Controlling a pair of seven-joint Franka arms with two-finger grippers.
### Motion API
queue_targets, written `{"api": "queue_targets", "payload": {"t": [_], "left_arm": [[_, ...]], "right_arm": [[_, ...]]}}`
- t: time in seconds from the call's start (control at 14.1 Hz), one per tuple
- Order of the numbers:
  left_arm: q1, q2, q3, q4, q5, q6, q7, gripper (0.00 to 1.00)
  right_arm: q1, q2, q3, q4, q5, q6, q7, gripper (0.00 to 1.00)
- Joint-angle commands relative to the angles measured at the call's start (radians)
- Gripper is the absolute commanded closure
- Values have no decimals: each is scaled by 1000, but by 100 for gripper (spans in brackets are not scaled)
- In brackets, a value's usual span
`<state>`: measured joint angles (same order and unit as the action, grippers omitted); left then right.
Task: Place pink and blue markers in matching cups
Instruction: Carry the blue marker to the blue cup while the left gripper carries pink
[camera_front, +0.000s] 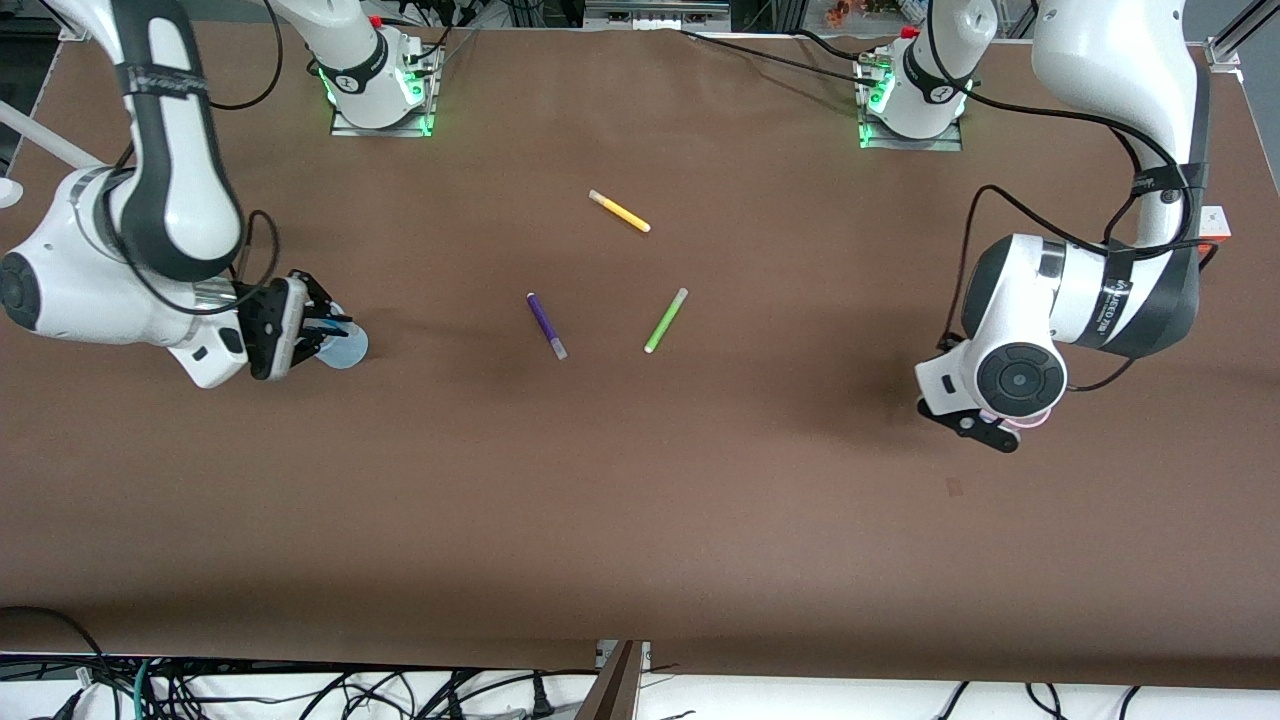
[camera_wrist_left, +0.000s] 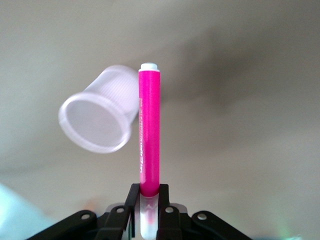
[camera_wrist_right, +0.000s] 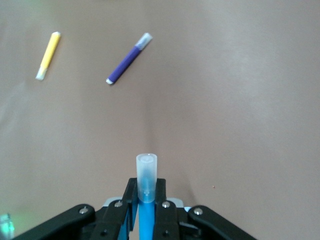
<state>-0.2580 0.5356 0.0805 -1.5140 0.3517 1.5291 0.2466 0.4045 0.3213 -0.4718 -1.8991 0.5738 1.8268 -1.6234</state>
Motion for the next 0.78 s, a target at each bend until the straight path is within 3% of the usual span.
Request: {"api": "queue_targets", "payload": {"t": [0.0, 0.14, 0.42, 0.49, 0.57, 0.71], "left_arm": [[28, 23, 1, 52, 146, -105, 164, 100], [58, 35, -1, 51, 266, -106, 297, 100], [65, 98, -1, 46, 293, -80, 332, 100], [63, 109, -2, 44, 291, -72, 324, 100], [63, 116, -2, 44, 291, -61, 321, 100], [69, 132, -2, 41, 290, -14, 321, 100]], "right_arm": [[-48, -1, 2, -55, 102, -12, -226, 100], [-67, 19, 2, -55, 136, -23, -318, 100], [-99, 47, 2, -55, 185, -46, -417, 100], [-107, 47, 2, -46, 186, -56, -403, 62], [-117, 47, 2, -37, 186, -63, -376, 2], [-130, 44, 1, -3, 186, -96, -232, 0]]}}
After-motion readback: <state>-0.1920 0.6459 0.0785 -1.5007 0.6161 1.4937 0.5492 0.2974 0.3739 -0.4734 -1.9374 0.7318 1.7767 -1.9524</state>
